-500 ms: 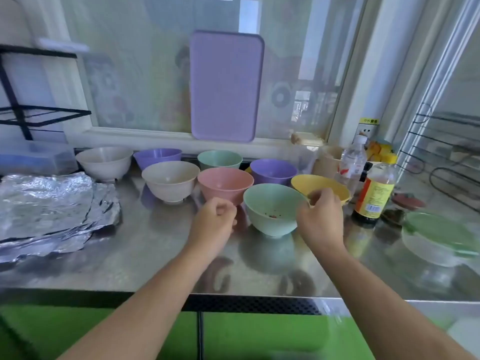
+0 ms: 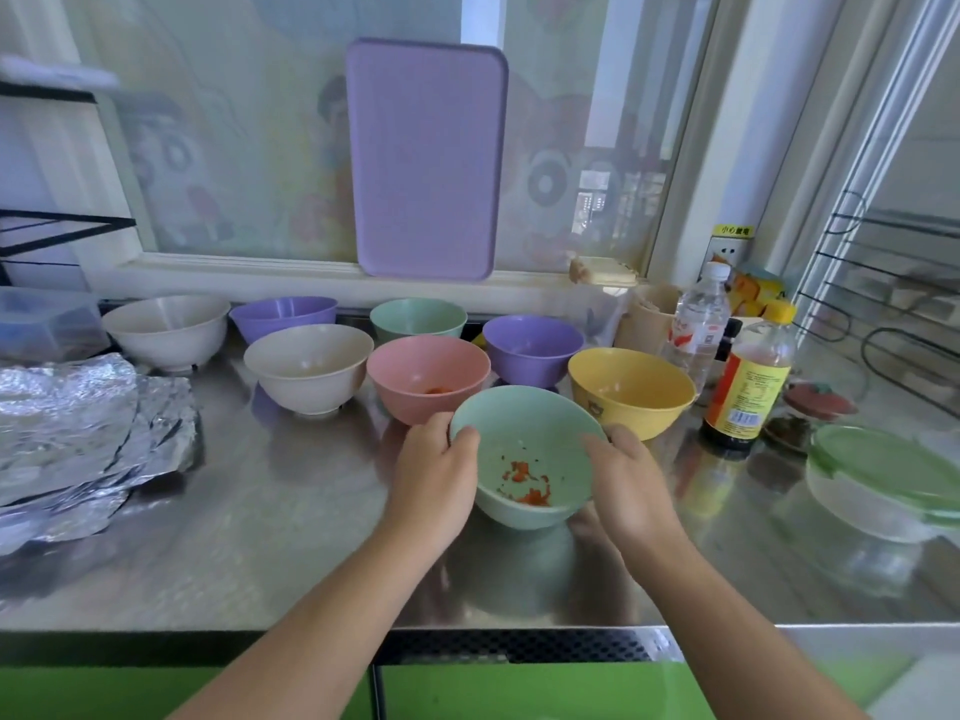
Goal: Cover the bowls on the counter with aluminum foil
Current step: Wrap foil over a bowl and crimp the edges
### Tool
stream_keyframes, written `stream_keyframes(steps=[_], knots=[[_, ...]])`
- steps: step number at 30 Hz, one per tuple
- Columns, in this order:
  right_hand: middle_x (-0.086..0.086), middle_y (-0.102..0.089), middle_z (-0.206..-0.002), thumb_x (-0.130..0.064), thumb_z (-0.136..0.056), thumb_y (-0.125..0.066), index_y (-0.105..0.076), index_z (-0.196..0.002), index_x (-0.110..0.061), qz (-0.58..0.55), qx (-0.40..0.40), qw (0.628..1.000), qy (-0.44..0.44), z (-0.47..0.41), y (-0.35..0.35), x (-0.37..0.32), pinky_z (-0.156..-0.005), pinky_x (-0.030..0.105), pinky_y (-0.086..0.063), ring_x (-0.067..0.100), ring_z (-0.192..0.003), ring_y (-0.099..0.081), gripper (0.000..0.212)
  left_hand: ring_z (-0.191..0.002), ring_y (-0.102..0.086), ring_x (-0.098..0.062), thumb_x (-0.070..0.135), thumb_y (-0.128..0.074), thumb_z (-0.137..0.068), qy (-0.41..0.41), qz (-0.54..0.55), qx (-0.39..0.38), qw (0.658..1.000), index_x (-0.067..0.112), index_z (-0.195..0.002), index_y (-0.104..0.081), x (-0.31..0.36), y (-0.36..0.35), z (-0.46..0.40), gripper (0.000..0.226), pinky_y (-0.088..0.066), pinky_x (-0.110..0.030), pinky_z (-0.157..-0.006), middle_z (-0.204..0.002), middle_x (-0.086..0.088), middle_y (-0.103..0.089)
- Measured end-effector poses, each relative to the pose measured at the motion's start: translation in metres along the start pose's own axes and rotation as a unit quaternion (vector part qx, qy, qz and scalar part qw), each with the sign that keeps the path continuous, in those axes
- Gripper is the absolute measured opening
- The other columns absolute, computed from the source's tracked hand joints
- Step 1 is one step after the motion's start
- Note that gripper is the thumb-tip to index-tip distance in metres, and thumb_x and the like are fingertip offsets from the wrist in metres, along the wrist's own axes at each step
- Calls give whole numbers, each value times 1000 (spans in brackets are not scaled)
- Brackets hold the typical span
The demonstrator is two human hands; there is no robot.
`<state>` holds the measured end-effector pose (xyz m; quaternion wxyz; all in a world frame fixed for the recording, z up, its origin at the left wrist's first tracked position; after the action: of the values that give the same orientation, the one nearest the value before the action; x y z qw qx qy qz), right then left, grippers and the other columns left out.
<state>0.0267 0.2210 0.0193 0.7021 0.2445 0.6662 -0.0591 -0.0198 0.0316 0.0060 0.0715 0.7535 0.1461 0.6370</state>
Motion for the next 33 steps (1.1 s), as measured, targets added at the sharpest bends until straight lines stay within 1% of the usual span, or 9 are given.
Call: stream_keyframes(steps=[4, 8, 12, 15, 18, 20, 23, 29, 33], knots=[[-7, -73, -110, -45, -106, -48, -65, -111, -34, -24, -20, 1000, 4, 11, -7, 5, -89, 49, -60, 19, -104, -70, 21, -96, -62, -13, 40, -39, -109, -18, -16, 6, 1000, 24, -98, -68, -7, 6, 13, 35, -47, -37, -78, -102, 1, -66], [-12, -77, -105, -64, -91, -52, -74, -106, -41, -49, -31, 998, -6, 16, -5, 1, -94, 51, -59, 17, -106, -72, 36, -96, -65, -6, 43, -35, -111, 8, 25, 6, 1000, 23, -100, -72, -6, 14, 18, 43, -49, -32, -81, -99, 9, -72], [-7, -71, -115, -43, -106, -46, -68, -114, -29, 31, 5, 998, 46, 25, 2, -12, -80, 31, -48, 10, -101, -63, 28, -95, -63, -5, 42, -39, -111, 14, 22, 18, 1000, 23, -97, -69, -9, 29, 20, 38, -49, -36, -86, -99, 10, -70], [11, -63, -132, -37, -107, -43, -59, -134, -14, 197, 93, 958, 186, 34, -4, -26, -100, 47, -44, 31, -119, -54, 39, -99, -64, -15, 39, -45, -109, 10, 7, 38, 999, 13, -103, -68, -15, 50, 19, 36, -48, -39, -89, -102, -1, -71], [14, -62, -123, -32, -98, -48, -61, -127, -5, 272, 104, 891, 347, 51, -35, -43, -102, 49, -39, 37, -118, -51, 42, -95, -65, -11, 32, -53, -105, -8, -31, 42, 999, 25, -99, -67, -20, 78, 17, 17, -48, -31, -80, -98, 6, -71], [15, -63, -116, -26, -97, -53, -64, -119, -6, 268, 74, 871, 406, 63, -66, -56, -97, 48, -43, 37, -111, -54, 32, -94, -65, -9, 25, -59, -101, -30, -72, 62, 995, 26, -100, -66, -25, 102, 14, 8, -46, -28, -79, -98, 10, -70], [12, -63, -102, -16, -100, -54, -64, -103, -8, 245, -39, 866, 435, 75, -126, -71, -83, 49, -48, 34, -97, -57, 13, -92, -67, -14, 19, -65, -96, -73, -141, 105, 982, 24, -100, -67, -37, 147, 9, 7, -54, -38, -84, -96, 8, -71], [13, -70, -121, -15, -101, -55, -69, -119, -6, 245, -220, 834, 443, 90, -248, -87, -98, 42, -47, 33, -113, -63, 25, -95, -64, -12, 12, -61, -98, -67, -258, 183, 946, 24, -106, -69, -58, 260, 8, 17, -52, -34, -87, -103, 8, -69], [18, -75, -106, -11, -102, -53, -72, -105, 0, 228, -274, 829, 431, 99, -315, -108, -92, 47, -49, 38, -104, -66, 22, -102, -63, -17, 10, -56, -99, -22, -313, 224, 923, 19, -116, -68, -72, 323, 3, 22, -52, -36, -92, -114, 1, -68]])
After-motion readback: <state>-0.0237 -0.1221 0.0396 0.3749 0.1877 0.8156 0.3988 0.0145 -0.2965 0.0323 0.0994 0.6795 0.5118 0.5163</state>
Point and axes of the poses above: each hand's wrist, its own z-axis away from the middle knuckle, its own y-axis out of the back of the hand, x = y × z, the point moved 2 cm from there along -z, towards the middle knuckle
